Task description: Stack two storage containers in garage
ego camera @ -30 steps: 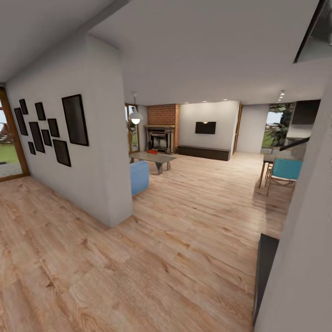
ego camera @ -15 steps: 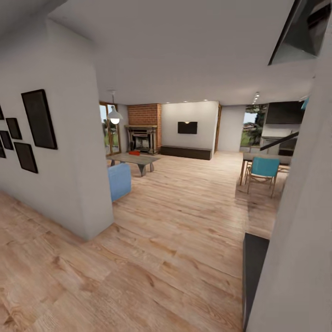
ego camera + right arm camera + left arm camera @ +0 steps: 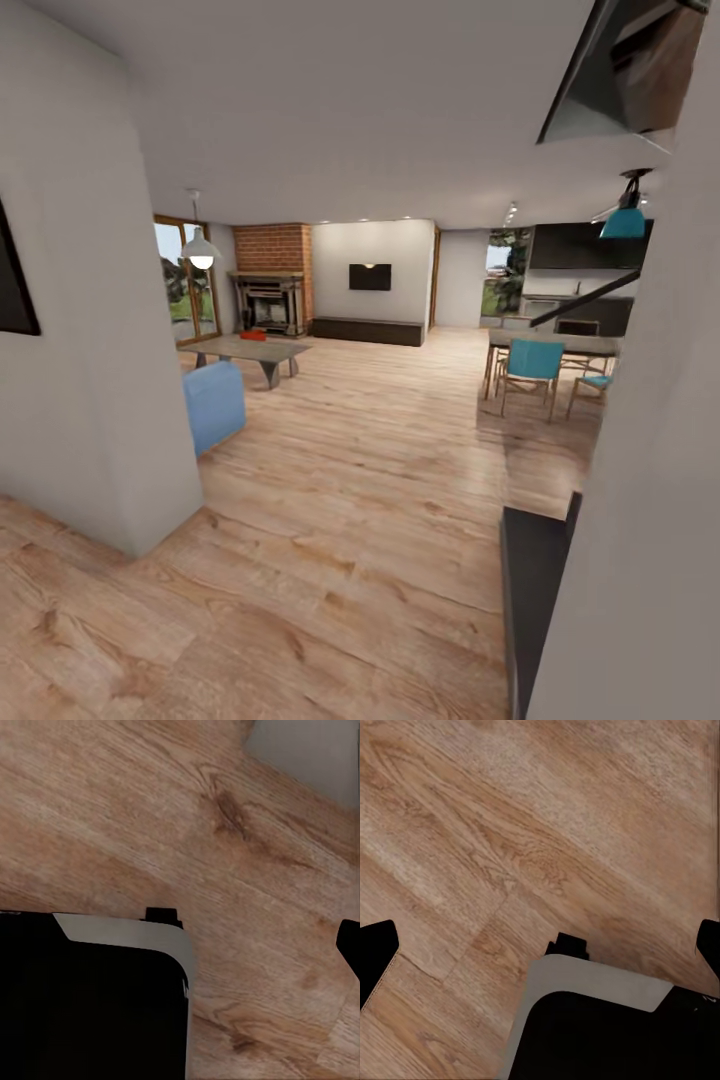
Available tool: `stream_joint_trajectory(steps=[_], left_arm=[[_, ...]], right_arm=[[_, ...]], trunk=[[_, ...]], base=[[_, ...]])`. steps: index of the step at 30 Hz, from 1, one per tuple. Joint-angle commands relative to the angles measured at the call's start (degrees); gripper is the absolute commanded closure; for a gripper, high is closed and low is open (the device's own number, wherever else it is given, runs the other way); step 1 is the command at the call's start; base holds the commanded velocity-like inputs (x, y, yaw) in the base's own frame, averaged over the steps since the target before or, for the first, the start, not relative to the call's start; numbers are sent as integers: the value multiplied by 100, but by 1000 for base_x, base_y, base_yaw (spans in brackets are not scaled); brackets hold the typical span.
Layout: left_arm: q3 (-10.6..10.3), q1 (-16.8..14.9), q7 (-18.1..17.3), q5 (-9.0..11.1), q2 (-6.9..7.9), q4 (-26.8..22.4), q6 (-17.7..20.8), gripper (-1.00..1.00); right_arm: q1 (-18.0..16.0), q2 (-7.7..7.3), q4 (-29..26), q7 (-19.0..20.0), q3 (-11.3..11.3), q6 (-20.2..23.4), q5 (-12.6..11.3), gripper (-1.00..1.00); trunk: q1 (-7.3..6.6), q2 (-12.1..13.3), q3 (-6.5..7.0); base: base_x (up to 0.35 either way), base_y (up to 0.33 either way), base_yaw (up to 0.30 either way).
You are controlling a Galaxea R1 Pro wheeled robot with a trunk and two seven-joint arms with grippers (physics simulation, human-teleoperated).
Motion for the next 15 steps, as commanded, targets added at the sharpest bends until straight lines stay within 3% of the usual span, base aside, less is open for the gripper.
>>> stream_joint_trajectory(steps=[1,15], left_arm=[[22,-3,0,24,0,3,-22,-100],[22,-3,0,24,-3,0,-14,-100]], right_arm=[[-9,0,18,-17,47,-28,-19,-100],[-9,-15,18,9,56,-21,-15,-100]], trunk=[[4,-4,-7],[4,-4,-7]], base=[[326,71,-105],[326,72,-9]])
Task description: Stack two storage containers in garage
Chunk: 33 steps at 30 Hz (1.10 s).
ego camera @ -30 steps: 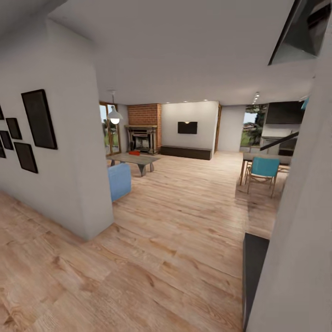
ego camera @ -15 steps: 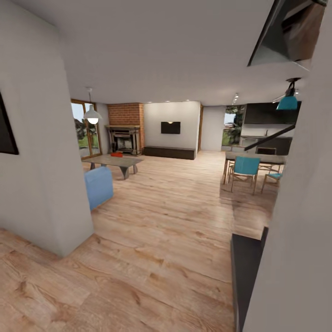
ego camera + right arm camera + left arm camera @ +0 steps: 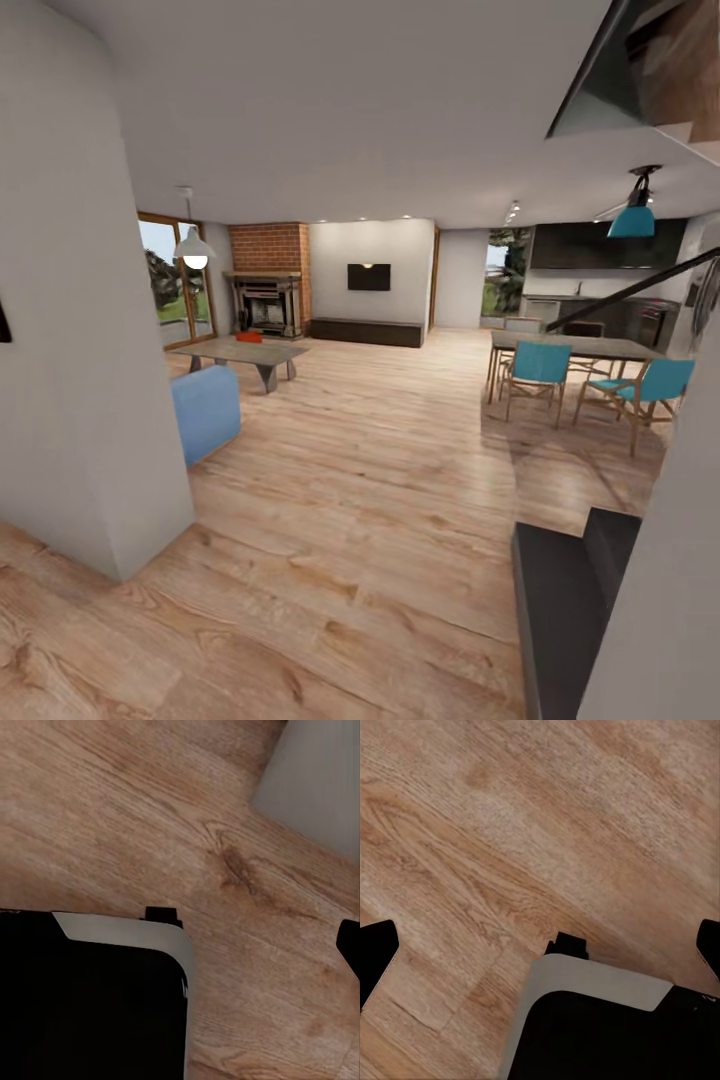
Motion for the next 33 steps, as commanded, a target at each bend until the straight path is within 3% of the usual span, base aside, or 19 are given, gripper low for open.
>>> stream_joint_trajectory(steps=[1,33], left_arm=[[22,-4,0,24,-1,6,-22,-100],[22,-4,2,24,3,7,-22,-100]], right_arm=[[-8,1,18,-17,45,-31,-21,-100],[-8,-26,18,-35,32,-65,-78,-100]], trunk=[[4,-5,-7],[4,-5,-7]], base=[[326,72,0],[326,77,0]])
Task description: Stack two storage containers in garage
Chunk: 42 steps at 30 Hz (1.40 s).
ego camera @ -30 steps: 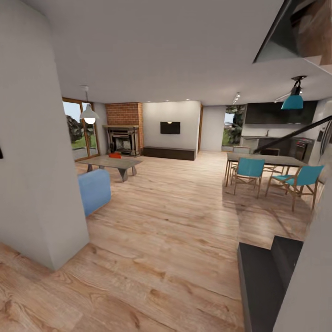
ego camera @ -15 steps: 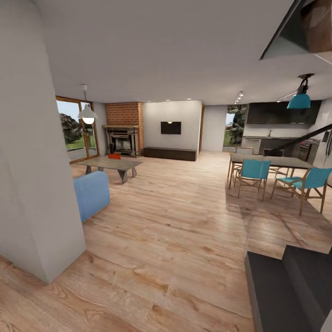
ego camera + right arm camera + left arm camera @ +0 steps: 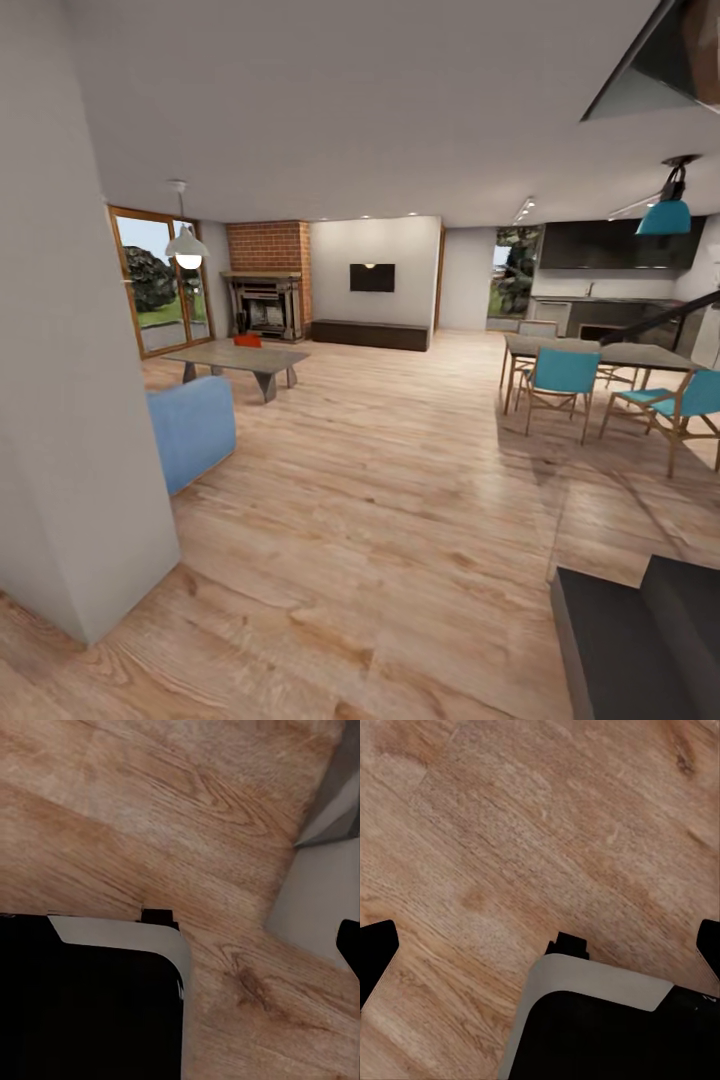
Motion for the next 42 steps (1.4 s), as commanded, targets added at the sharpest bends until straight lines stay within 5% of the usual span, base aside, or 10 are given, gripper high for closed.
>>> stream_joint_trajectory(steps=[1,18,42], left_arm=[[22,-4,-1,24,-1,3,-22,-100],[22,-3,-2,24,-2,5,-22,-100],[22,-3,-2,24,-4,4,-15,-100]], right_arm=[[-8,1,18,-16,47,-32,-30,-100],[-8,22,18,-16,49,-23,-17,-100],[-8,34,18,-16,54,-4,30,-100]], trunk=[[4,-5,-7],[4,-5,-7],[4,-5,-7]], base=[[326,82,0],[326,83,-157],[326,77,-5]])
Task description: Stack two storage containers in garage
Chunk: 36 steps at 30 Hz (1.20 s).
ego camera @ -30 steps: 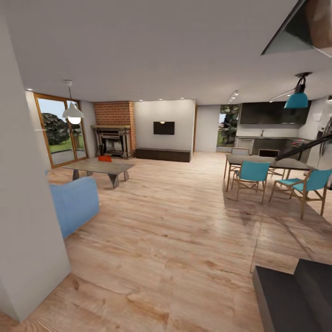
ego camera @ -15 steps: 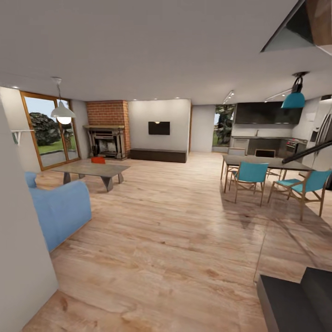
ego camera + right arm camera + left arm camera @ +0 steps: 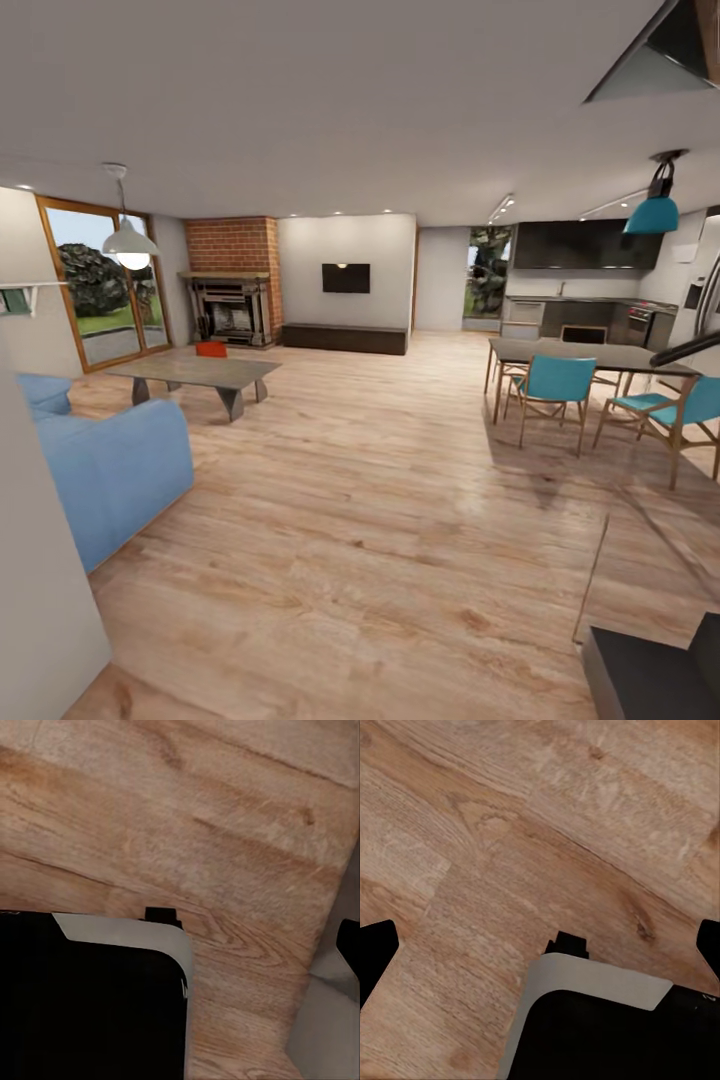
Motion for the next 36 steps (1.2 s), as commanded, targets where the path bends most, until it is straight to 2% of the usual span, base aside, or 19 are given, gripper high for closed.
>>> stream_joint_trajectory(steps=[1,36], left_arm=[[22,-5,1,24,-1,4,-22,-100],[28,-4,-8,15,2,-3,-21,-100]], right_arm=[[-8,3,18,-17,48,-23,-23,-100],[-8,22,18,-26,65,-15,-38,-100]], trunk=[[4,-4,-7],[4,-4,-7]], base=[[326,6,0],[326,0,0]])
